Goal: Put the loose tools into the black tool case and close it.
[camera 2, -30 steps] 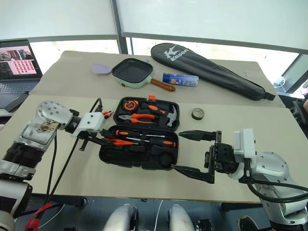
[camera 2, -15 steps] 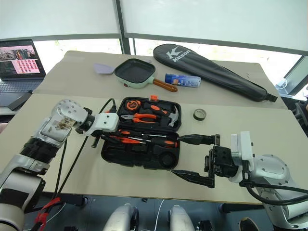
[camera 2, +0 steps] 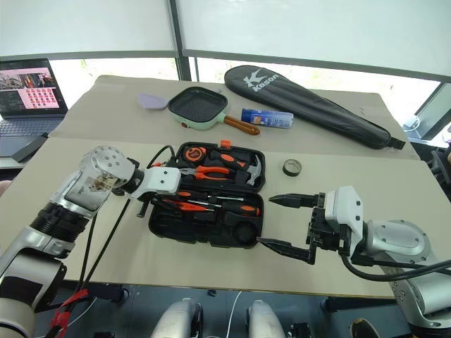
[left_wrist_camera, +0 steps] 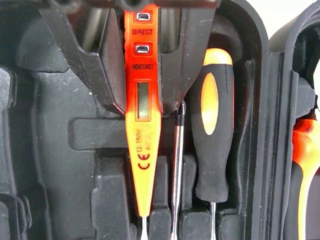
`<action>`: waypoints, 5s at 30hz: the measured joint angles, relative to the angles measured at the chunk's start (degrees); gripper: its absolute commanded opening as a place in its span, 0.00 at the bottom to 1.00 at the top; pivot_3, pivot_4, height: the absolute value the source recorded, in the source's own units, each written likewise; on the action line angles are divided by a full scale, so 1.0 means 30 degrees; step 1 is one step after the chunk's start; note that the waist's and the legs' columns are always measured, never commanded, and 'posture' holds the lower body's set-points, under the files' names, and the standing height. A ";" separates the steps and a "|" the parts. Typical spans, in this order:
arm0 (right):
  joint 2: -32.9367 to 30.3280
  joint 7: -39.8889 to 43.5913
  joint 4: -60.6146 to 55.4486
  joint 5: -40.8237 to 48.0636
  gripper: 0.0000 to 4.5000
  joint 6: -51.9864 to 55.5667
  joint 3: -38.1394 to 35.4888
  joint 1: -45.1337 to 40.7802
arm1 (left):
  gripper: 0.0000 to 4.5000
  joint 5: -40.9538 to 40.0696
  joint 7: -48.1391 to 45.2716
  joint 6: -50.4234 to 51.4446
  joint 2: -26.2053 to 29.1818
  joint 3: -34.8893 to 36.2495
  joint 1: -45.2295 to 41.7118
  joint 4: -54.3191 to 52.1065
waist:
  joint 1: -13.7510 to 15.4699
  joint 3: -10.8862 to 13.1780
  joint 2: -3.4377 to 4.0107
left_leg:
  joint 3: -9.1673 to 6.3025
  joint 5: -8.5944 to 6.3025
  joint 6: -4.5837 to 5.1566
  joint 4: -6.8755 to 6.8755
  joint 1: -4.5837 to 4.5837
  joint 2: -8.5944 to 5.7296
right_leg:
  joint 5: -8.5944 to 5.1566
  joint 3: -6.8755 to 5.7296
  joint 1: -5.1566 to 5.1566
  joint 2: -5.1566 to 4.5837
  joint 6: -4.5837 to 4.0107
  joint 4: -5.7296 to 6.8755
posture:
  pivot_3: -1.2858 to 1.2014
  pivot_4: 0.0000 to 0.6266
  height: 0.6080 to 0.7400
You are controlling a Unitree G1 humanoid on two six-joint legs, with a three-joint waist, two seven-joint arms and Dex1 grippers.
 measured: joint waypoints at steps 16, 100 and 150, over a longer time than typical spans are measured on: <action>-0.0066 -0.0378 -0.0314 -0.0232 1.00 0.1508 0.0380 -0.0442 | 0.21 0.1092 -0.0975 0.1135 0.0306 -0.1194 -0.0672 -0.0520 | -0.0397 -0.0029 0.0049 | -0.0017 -0.0016 0.0025 0.0005 0.0021 0.0071 | 0.0003 0.0048 0.0006 0.0110 -0.0011 0.0003 | 0.52 0.24 1.00; 0.5526 0.1124 0.4115 -0.0310 1.00 -0.6085 -0.1167 0.1903 | 0.99 -1.2579 1.0551 -0.2558 -0.2087 2.1217 1.9549 -0.0504 | 0.0196 -0.0128 0.0150 | 0.0073 -0.0021 0.0010 -0.0054 0.0187 0.0060 | -0.0009 -0.0017 0.0037 -0.0120 -0.0004 -0.0027 | 0.52 0.24 1.00; -0.0849 0.1315 -0.0627 0.0248 1.00 -0.2082 -0.0617 0.3853 | 0.38 -0.7742 -0.1498 -0.2245 0.1836 0.5651 0.4993 -0.1725 | 0.0063 -0.0079 0.0043 | 0.0064 -0.0016 0.0013 0.0031 -0.0023 0.0030 | 0.0004 0.0013 0.0009 -0.0015 0.0024 -0.0022 | 0.52 0.24 1.00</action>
